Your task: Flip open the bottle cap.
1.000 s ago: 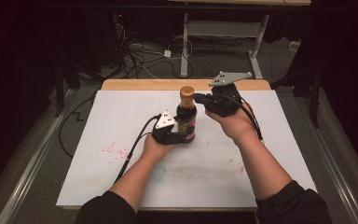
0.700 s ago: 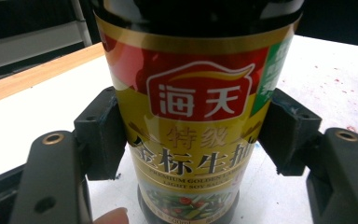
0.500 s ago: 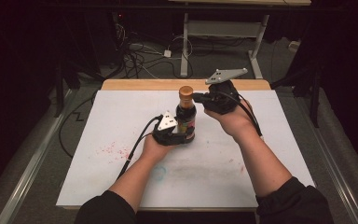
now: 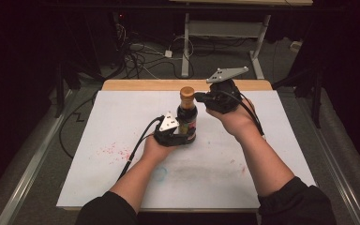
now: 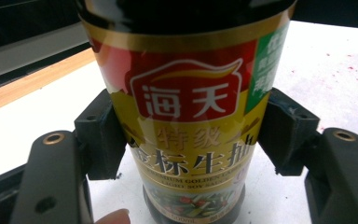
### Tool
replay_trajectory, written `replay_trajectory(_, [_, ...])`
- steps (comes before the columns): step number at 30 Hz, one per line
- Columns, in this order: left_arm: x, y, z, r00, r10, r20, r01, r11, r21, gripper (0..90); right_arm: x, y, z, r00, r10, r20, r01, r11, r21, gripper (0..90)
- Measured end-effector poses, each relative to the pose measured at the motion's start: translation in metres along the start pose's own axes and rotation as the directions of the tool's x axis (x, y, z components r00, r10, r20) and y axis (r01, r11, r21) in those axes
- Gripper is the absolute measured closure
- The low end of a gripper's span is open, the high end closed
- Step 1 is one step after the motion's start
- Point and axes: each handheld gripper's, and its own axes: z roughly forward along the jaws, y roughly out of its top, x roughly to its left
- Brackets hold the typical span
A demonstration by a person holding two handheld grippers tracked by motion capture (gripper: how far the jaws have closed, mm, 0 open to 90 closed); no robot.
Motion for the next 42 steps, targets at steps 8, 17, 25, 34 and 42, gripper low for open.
replay_trajectory(8, [-0.004,0.008,0.005,0.9995,0.031,-0.006,-0.031,0.9989,0.034,30.6,0.003,0.021,-0.024,0.9999,0.007,-0.011,-0.008,0.990,-0.144,90.0])
replay_trajectory(17, [0.001,0.003,0.002,0.9999,-0.006,0.011,0.006,0.9999,0.016,29.8,-0.003,0.007,-0.023,0.9998,0.020,-0.003,-0.020,0.994,-0.105,90.0])
replay_trajectory(25, [0.001,0.003,0.002,0.9999,0.000,0.012,0.000,1.0000,0.010,29.5,-0.001,-0.005,-0.008,0.9998,0.008,-0.019,-0.009,1.000,-0.028,90.0])
replay_trajectory(34, [0.001,0.002,0.002,0.9999,0.001,0.011,-0.001,1.0000,0.002,29.4,-0.001,-0.007,-0.005,0.9999,0.001,-0.011,-0.001,1.000,0.005,90.0])
replay_trajectory(42, [0.000,0.001,0.002,0.9999,0.005,0.009,-0.005,1.0000,0.000,29.4,-0.001,-0.006,-0.004,0.9999,-0.007,-0.013,0.007,1.000,0.021,90.0])
